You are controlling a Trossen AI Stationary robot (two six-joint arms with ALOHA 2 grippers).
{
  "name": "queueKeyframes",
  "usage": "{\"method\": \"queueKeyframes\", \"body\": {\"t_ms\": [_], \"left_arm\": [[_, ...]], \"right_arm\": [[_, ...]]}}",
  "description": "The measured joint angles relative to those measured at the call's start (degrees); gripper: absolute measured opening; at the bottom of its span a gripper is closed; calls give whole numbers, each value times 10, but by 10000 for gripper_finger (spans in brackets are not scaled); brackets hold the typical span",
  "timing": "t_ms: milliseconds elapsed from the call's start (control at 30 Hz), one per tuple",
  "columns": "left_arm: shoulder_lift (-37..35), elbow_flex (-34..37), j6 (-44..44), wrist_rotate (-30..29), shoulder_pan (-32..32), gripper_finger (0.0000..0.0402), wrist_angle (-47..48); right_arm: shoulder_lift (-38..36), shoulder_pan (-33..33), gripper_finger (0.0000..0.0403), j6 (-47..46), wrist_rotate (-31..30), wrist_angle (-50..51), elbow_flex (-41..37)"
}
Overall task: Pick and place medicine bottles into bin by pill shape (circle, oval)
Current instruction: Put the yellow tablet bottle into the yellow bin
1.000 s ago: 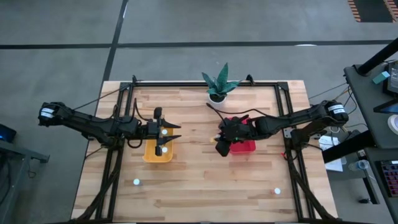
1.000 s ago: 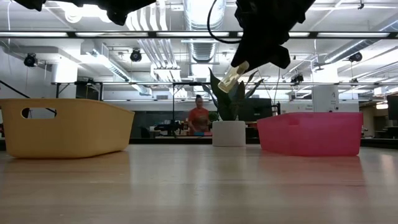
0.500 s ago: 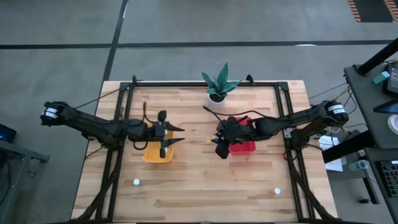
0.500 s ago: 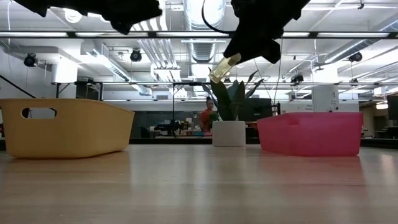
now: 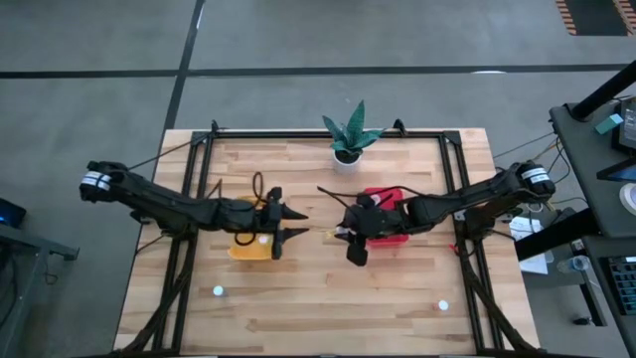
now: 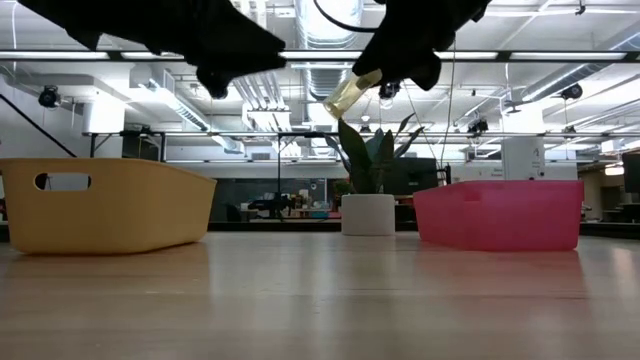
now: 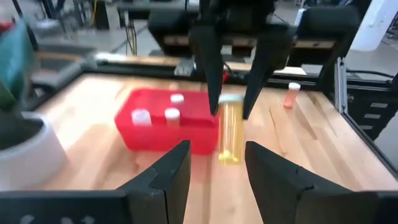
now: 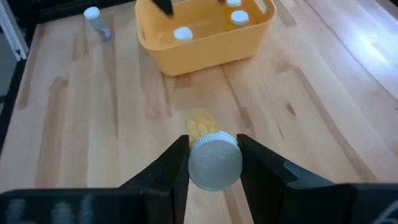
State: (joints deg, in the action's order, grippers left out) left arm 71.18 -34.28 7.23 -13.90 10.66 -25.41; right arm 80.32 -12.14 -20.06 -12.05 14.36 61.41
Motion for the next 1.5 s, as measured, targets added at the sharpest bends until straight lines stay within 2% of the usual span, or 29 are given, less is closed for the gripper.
{"method": "queueKeyframes", "body": {"t_ms": [133, 333, 767, 1133, 1267, 1467, 1500], "left_arm": [[39, 0, 43, 7, 0, 138, -15], [85, 0, 47, 64, 0, 138, -79], [188, -4, 61, 61, -1, 175, -209], [241, -48, 61, 60, -2, 175, -217], [239, -47, 60, 60, -2, 153, -216], [237, -47, 57, 60, -2, 69, -219], [237, -47, 57, 60, -2, 67, -220]], "right_arm": [[8, 0, 111, 9, 1, -21, 0], [14, 0, 112, 21, 2, -28, 0], [14, 0, 111, 23, 7, -33, 0], [14, 0, 111, 32, 21, -40, 0], [14, 0, 114, 33, 20, -40, 0], [7, 0, 117, 36, 20, -40, 0], [6, 0, 117, 36, 20, -40, 0]]}}
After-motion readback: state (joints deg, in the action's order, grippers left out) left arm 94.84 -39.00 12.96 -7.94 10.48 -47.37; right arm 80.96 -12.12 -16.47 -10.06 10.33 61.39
